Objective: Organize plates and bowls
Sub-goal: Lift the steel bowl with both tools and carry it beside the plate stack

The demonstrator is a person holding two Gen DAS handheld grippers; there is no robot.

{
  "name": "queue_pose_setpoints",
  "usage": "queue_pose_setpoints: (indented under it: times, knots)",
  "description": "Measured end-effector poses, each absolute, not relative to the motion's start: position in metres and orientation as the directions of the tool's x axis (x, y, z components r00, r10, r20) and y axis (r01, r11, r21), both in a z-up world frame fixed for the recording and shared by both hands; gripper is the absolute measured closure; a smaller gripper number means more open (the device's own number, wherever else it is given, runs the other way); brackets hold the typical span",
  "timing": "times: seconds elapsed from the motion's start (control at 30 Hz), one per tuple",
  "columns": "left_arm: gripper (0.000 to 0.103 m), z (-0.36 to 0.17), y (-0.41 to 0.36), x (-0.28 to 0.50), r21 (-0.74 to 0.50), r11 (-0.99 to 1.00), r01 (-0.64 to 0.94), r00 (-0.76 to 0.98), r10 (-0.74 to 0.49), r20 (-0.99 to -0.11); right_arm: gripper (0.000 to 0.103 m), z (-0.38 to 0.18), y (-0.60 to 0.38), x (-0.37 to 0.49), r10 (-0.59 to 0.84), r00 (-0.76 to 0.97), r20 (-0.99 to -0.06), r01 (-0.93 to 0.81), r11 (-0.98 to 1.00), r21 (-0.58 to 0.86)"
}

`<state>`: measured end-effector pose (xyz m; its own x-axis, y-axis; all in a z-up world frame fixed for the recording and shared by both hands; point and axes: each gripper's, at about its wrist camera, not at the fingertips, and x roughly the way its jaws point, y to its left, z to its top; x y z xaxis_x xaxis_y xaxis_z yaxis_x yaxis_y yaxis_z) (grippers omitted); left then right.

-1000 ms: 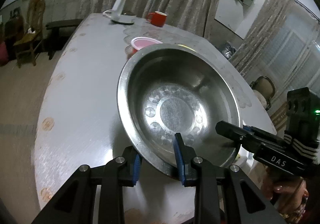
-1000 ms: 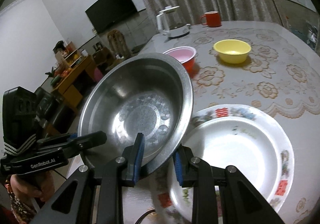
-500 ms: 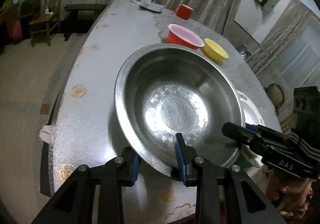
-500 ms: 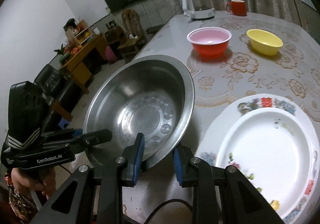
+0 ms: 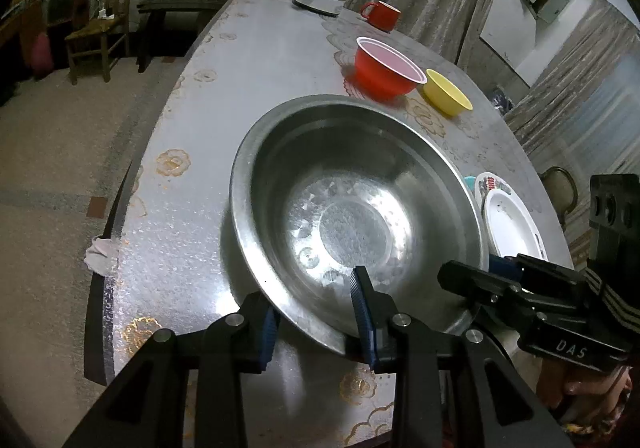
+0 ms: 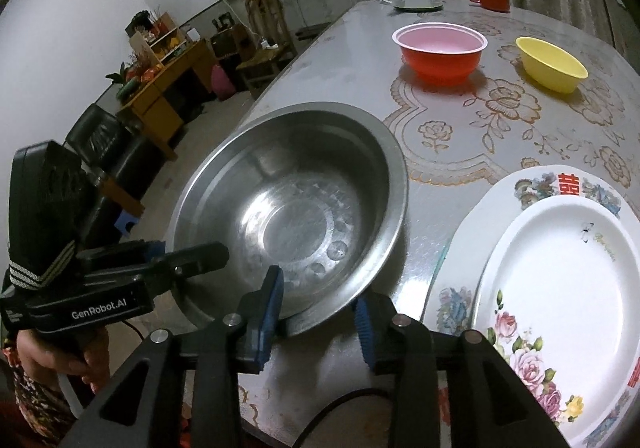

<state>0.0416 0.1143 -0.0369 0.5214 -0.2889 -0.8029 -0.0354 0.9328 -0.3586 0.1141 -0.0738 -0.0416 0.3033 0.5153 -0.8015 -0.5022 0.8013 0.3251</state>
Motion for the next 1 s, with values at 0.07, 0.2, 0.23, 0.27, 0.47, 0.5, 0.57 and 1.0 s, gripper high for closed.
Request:
queue_pose_setpoints:
  times: [0.07,0.2,0.23,0.27,0.47,0.5,0.57,1.0]
  knots:
    - [0.07,-0.036,0.115,0.04,-0.364,0.931,-0.039,0.52,-0.292,-0.803,0.067,-0.043,-0.074,0.113,0.521,0.297,-0.801,-0.499,0.799,0.334]
    - [0.07,-0.035,0.118,0.039,-0.369,0.928,-0.041,0.52,-0.296,-0.802,0.067,-0.045,-0.076,0.116,0.533,0.28,-0.798,-0.487,0.795,0.361]
    - [0.07,-0.035,0.118,0.039,-0.371,0.928,-0.041,0.52,-0.297,-0.801,0.067,-0.045,-0.077,0.116,0.535,0.275,-0.799,-0.488,0.794,0.364]
    - [0.07,-0.034,0.118,0.039,-0.374,0.926,-0.041,0.52,-0.3,-0.8,0.067,-0.045,-0.077,0.115,0.535,0.271,-0.8,-0.488,0.792,0.365]
    - [0.07,-0.032,0.122,0.038,-0.4,0.915,-0.047,0.521,-0.319,-0.792,0.066,-0.042,-0.082,0.109,0.555,0.236,-0.798,-0.484,0.779,0.399]
    - [0.07,-0.031,0.123,0.038,-0.403,0.914,-0.048,0.522,-0.321,-0.79,0.066,-0.042,-0.082,0.108,0.558,0.229,-0.797,-0.483,0.776,0.405]
    - [0.07,-0.03,0.123,0.037,-0.404,0.913,-0.051,0.524,-0.32,-0.789,0.064,-0.04,-0.083,0.105,0.565,0.224,-0.794,-0.485,0.771,0.412]
    - [0.067,-0.025,0.127,0.034,-0.417,0.908,-0.051,0.539,-0.326,-0.777,0.063,-0.035,-0.091,0.1,0.588,0.232,-0.775,-0.492,0.758,0.428]
